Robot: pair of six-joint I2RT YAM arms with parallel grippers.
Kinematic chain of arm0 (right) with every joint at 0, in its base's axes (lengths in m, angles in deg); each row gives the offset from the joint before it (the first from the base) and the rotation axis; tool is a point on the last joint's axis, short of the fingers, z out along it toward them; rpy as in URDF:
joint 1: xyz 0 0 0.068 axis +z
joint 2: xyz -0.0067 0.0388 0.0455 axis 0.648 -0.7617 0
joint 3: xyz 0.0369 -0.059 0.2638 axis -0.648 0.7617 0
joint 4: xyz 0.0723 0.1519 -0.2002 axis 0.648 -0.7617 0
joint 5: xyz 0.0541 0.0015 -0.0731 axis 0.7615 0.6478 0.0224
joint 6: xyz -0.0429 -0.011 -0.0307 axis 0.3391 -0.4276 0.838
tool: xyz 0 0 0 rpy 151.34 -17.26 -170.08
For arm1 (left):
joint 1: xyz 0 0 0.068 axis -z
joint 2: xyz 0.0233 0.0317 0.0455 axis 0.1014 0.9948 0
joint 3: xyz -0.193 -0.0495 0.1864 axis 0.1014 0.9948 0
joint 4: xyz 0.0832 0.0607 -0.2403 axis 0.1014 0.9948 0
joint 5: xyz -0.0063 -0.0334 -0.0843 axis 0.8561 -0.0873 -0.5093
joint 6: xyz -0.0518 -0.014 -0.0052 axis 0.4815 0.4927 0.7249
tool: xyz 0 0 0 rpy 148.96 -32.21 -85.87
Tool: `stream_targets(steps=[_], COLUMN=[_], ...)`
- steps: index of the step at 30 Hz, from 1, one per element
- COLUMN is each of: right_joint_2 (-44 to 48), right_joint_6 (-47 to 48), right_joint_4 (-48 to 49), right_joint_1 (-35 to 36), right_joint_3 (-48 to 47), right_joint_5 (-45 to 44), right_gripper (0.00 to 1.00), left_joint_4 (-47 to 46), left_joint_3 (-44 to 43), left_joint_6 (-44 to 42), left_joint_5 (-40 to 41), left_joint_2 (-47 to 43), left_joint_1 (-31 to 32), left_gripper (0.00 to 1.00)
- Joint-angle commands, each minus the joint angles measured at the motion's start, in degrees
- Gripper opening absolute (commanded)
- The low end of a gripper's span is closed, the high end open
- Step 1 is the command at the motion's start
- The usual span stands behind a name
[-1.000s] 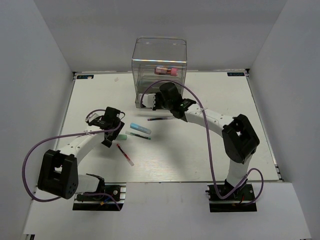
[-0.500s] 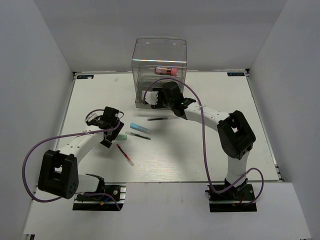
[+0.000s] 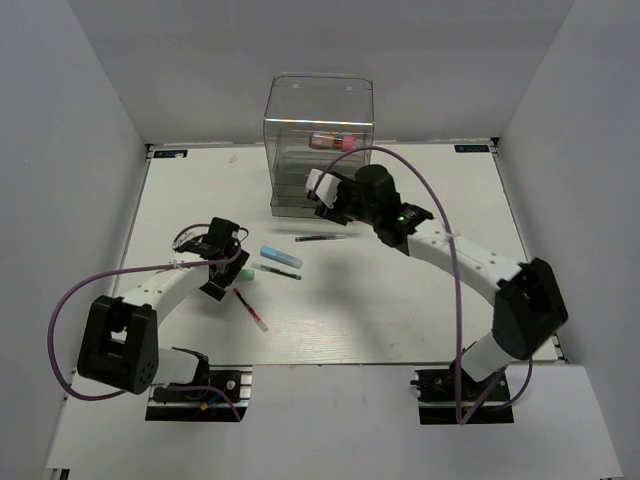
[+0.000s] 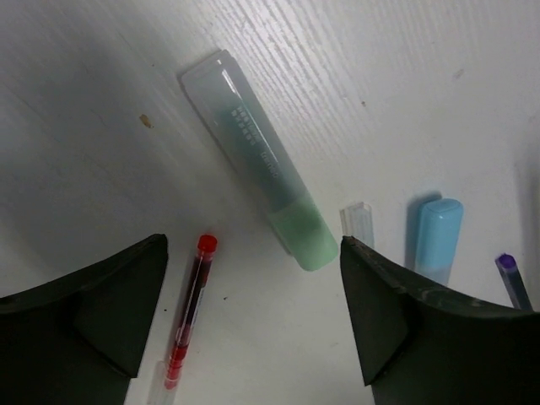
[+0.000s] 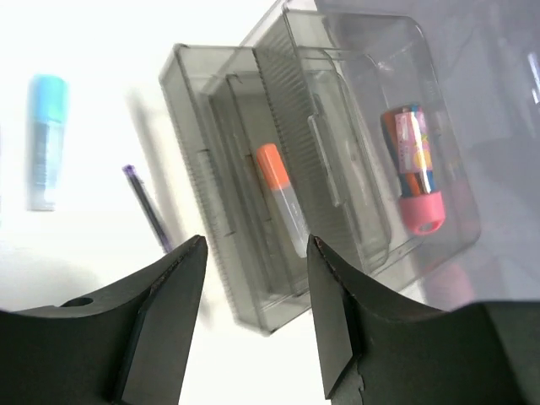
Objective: Sort the stationery into containers
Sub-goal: Place the pen in the drawer, then pick up the pen from the center of the board.
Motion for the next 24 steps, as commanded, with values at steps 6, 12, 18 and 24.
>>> stream_targets(steps=[6, 12, 18, 24], right_joint_2=[12.9, 17.9, 20.4, 22.3], right_joint_6=[-14.0, -16.4, -20.8, -21.3], right_joint_4=[-3.9, -3.8, -3.0, -4.1], right_joint_1=[-0.2, -0.2, -0.3, -0.4], right_joint_3=[12.8, 20.2, 22.2, 22.9], right_joint_5=[6.1, 6.4, 10.2, 11.3], right_gripper=[0.57, 0.57, 0.56, 0.90], left_joint_4=[-2.7, -2.0, -1.4, -1.9], left_joint_3=[-3.3, -6.2, -6.9, -6.2], left_joint_6=[0.8, 0.8, 0.8, -2.1], left_joint_5=[-2.1, -1.5, -1.5, -2.1], left_joint_2=[8.2, 11.6, 12.8, 11.3], left_joint_1=[-1.9, -2.9, -4.0, -4.0], left_gripper=[0.84, 0.75, 0.49, 0.22])
